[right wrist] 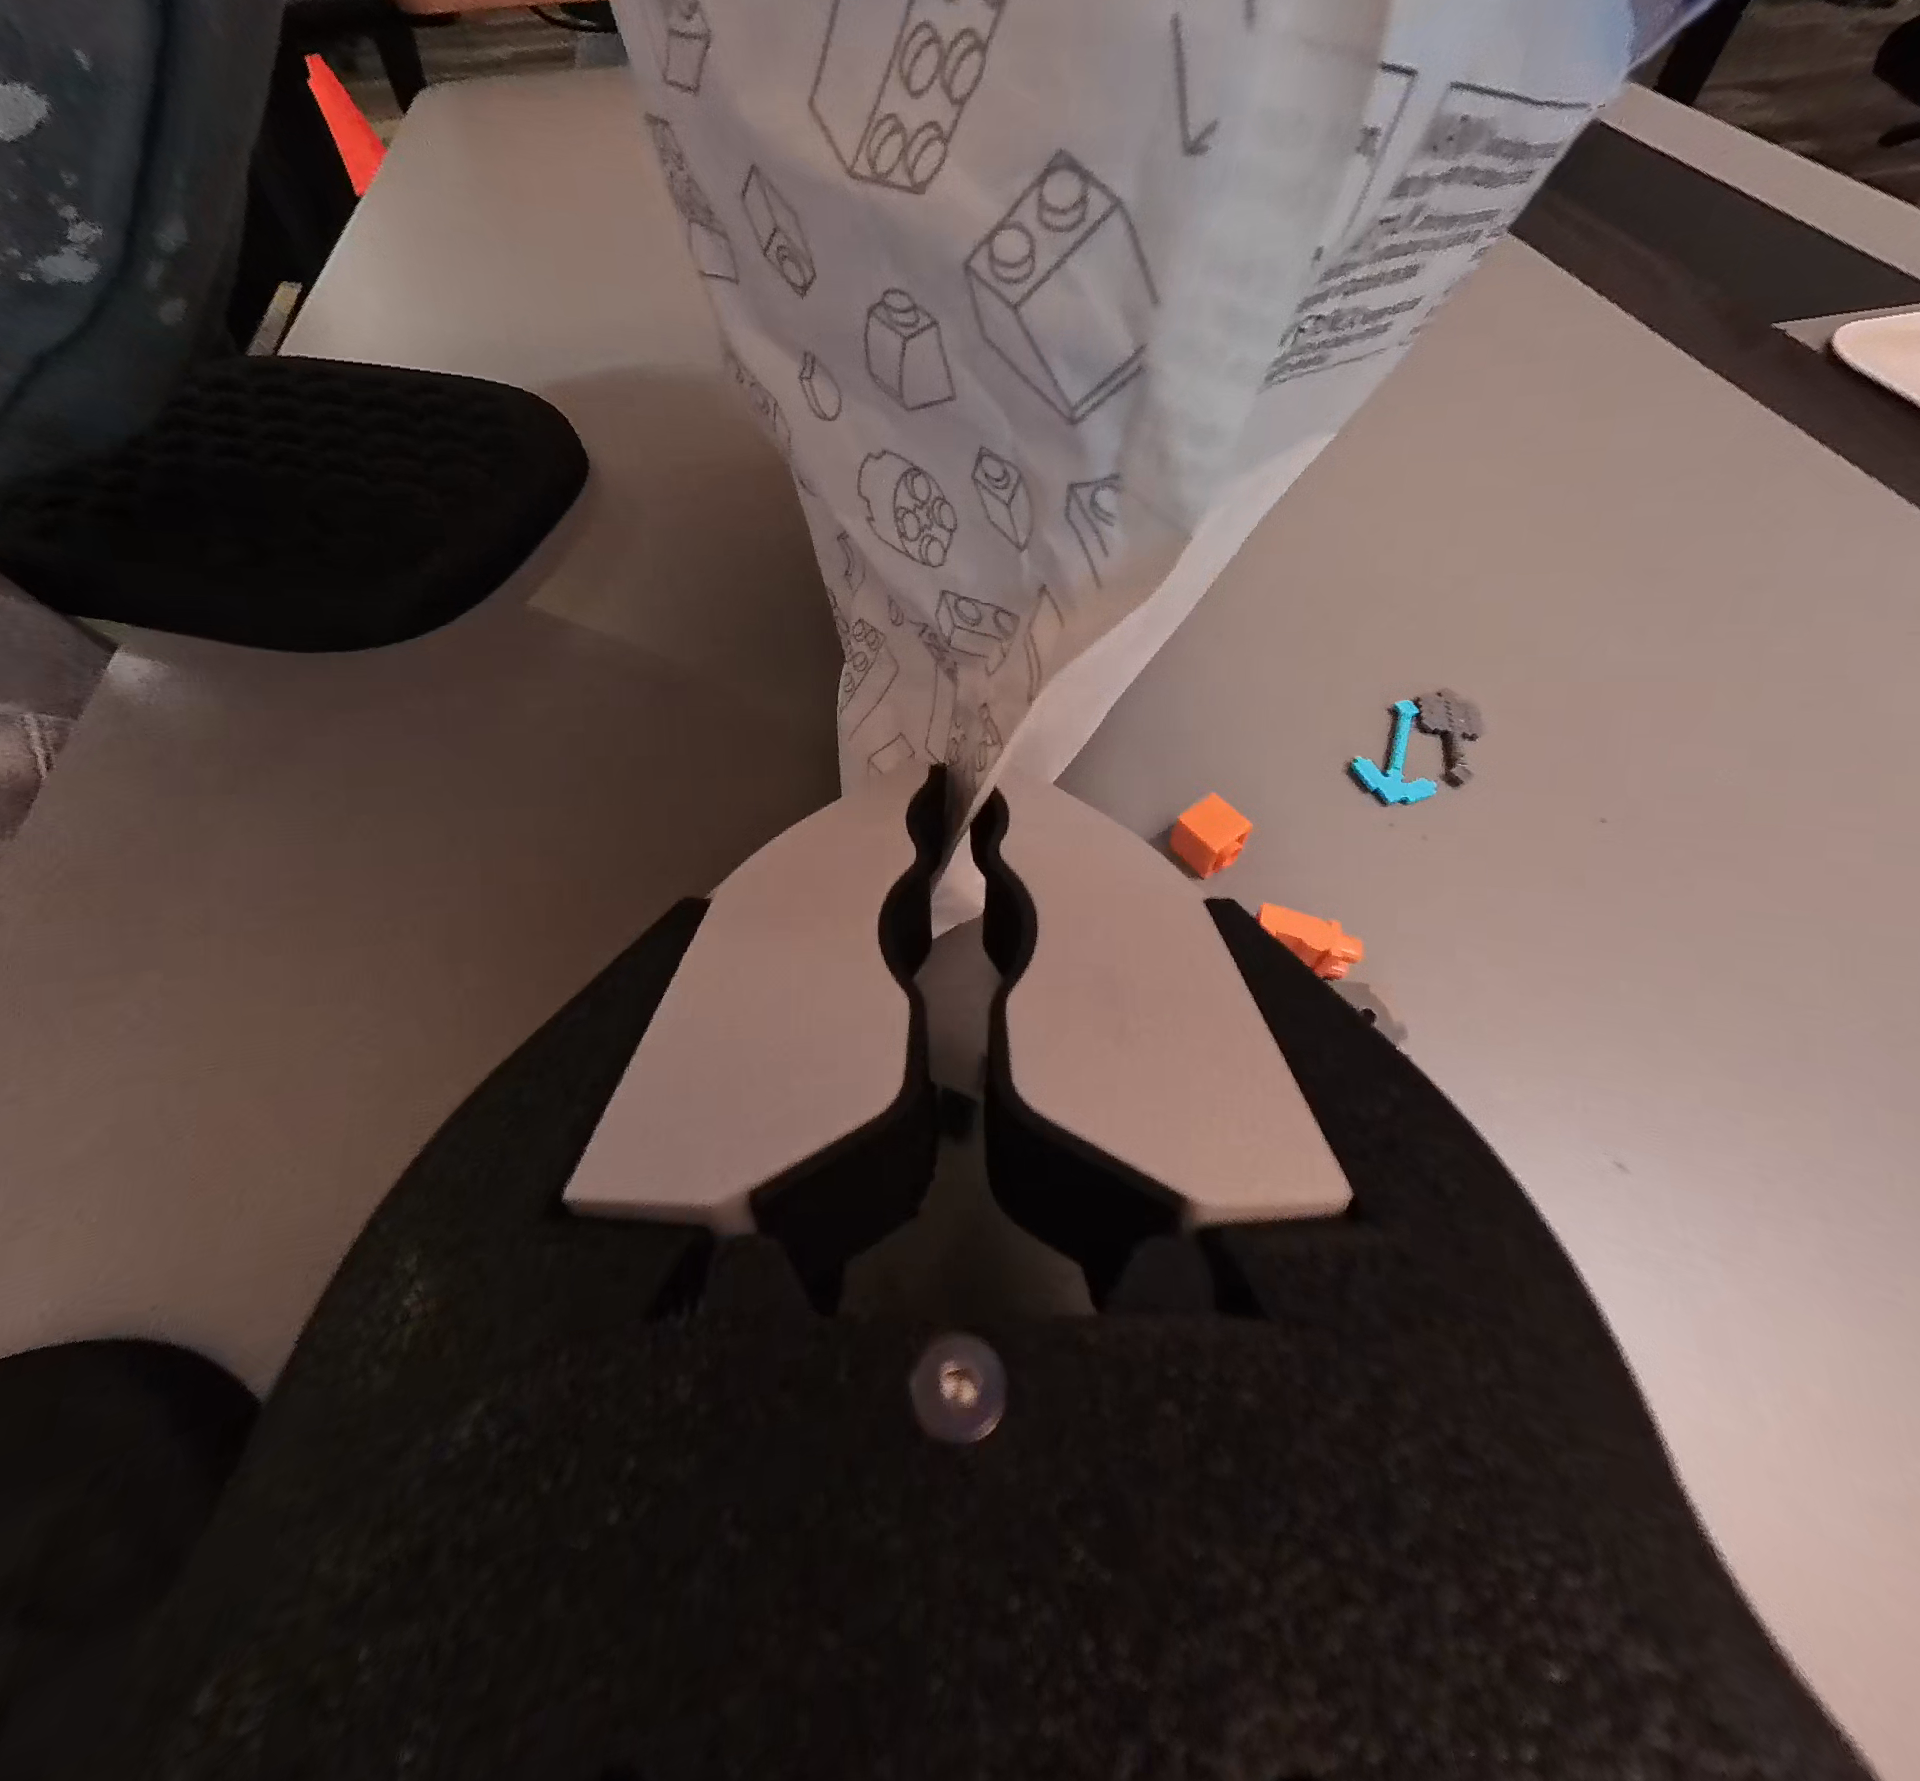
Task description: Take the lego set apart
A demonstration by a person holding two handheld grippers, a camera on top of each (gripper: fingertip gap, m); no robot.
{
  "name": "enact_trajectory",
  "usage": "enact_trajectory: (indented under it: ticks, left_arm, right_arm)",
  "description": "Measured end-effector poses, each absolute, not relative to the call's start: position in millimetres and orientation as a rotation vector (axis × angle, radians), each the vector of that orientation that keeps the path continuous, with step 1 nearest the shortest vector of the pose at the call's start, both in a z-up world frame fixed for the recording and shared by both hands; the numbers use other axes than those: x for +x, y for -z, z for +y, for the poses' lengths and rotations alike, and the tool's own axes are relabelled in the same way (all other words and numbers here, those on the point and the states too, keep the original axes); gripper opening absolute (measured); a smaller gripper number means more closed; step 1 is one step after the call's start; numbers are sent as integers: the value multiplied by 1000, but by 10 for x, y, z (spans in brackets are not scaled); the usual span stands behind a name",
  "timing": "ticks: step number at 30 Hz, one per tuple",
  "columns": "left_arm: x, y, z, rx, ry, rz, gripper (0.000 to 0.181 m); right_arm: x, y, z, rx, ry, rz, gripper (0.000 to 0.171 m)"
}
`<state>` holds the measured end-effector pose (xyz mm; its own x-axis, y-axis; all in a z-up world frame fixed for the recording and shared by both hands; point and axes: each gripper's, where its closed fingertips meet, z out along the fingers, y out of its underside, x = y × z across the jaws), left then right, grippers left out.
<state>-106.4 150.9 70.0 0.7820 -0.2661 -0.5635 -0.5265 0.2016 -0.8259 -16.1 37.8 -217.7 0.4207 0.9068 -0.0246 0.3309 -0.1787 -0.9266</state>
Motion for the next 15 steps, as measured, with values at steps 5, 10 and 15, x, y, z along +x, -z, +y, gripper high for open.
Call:
enact_trajectory:
  ticks: [5, 10, 15]
  left_arm:
    - [-1065, -743, 1415, -1299, -228, 686, 7]
    - [-1067, -808, 1319, -1214, -252, 671, 7]
    - [-1007, -940, 1159, -1118, -252, 674, 6]
  right_arm:
    - [-147, 2181, 383, -1728, -762, -1079, 4]
    - [-150, 2182, 385, -1726, -755, -1082, 4]
    - [-129, 2183, 414, -1735, -756, -1069, 3]
